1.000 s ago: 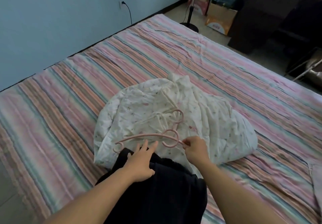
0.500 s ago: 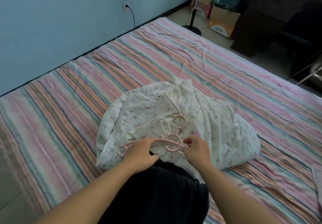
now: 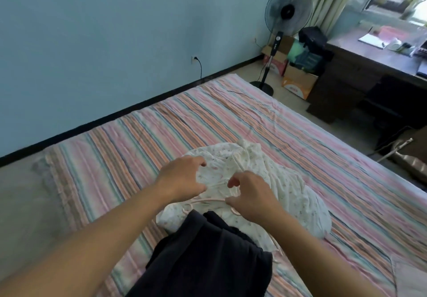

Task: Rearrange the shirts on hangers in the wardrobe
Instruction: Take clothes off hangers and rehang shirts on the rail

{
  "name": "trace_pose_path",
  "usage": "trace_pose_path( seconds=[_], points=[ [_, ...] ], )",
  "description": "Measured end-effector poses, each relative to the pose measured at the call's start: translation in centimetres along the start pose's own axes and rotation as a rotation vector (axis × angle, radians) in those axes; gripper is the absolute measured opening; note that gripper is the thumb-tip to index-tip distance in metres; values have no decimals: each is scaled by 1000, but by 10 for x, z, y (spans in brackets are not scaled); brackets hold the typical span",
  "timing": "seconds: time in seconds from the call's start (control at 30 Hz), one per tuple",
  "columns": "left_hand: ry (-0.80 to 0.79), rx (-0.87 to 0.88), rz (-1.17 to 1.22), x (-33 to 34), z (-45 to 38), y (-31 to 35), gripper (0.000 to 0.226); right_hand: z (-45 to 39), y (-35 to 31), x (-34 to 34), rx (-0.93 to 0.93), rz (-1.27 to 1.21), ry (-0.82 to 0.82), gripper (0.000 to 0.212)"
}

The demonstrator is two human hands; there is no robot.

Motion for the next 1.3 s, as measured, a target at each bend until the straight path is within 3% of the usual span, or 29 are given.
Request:
trace_pose_path(
  seconds=[0.17,0.53,0.9,1.07,1.17,1.3],
  points=[
    [104,-8,-51,-92,81,-2,60,61,-97,-47,-151,31,25,40],
    [241,-213,-199,-246,340,-60,68,203,-323,-69,-496,191,59,52],
    [305,-352,-307,-317,612,-58,56,383,-503,-58,-826,353,-146,59],
    [331,-461,-333,-324,698,-31,62,460,-548,-59,-1042,398,-255,50],
    [336,-553,-328,-329,739,-20,54,491,-568,-58,-1182,400,-295,47],
    [380,-702,-169,-340,788,-14,47,516,-595,-53,-1344,418,-304,43]
  ],
)
Point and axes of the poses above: each hand's wrist, its own z-axis away from the middle knuckle, its own x-axis out of the palm, y = z × x, the point moved 2 cm from there along -z, towards the middle knuckle, and after that the axes turned 5 degrees about x, right-handed, at the moved point
